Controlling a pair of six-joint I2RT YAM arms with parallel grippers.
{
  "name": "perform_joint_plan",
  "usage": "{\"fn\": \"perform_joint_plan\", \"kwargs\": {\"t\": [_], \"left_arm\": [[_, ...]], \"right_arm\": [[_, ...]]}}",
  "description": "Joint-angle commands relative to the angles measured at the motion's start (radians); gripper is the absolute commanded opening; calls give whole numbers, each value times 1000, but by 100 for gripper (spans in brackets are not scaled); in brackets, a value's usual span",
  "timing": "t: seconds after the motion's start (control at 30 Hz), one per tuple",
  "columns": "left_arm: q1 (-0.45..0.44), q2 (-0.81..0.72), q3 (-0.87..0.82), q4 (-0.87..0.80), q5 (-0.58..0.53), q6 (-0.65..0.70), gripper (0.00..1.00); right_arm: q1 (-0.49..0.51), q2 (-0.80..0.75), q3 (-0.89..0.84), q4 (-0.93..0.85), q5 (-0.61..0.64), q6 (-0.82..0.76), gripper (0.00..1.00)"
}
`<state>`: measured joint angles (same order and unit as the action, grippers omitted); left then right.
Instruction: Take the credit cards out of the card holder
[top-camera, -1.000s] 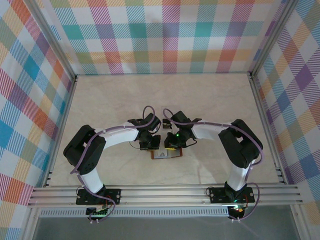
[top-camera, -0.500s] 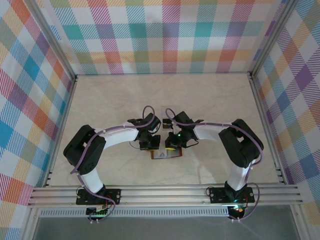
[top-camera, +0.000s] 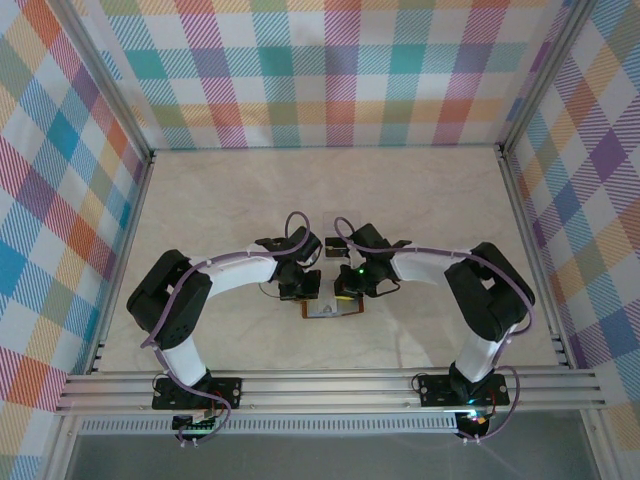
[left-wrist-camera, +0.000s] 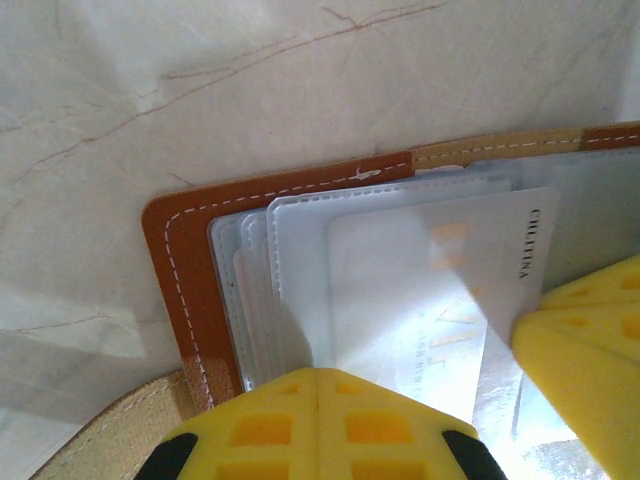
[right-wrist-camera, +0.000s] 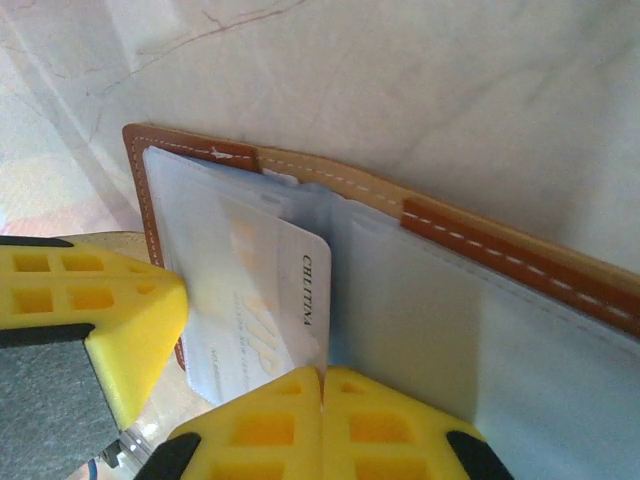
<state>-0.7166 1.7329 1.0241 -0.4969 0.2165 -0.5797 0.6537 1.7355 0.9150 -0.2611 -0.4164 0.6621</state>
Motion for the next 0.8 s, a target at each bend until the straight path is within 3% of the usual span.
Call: {"fn": "perform_joint_plan", "kwargs": {"t": [0.0,0.2,0.47,0.77], "left_arm": [[8,14,-20,-57,-45,-3,2],[9,19,-19,-53,-36,-1,2],[9,31,-16,-45,-19,0,2],[8,26,-22,-44,-17,1,2]], "right_arm": [[-7,-32,-10,-59,45,-13,4],[-6,-57,-13,-54,36,-7,4],[-8,-28,-59,130,-134,52,18],[-9,16,-61,143,-127,61,19]]}}
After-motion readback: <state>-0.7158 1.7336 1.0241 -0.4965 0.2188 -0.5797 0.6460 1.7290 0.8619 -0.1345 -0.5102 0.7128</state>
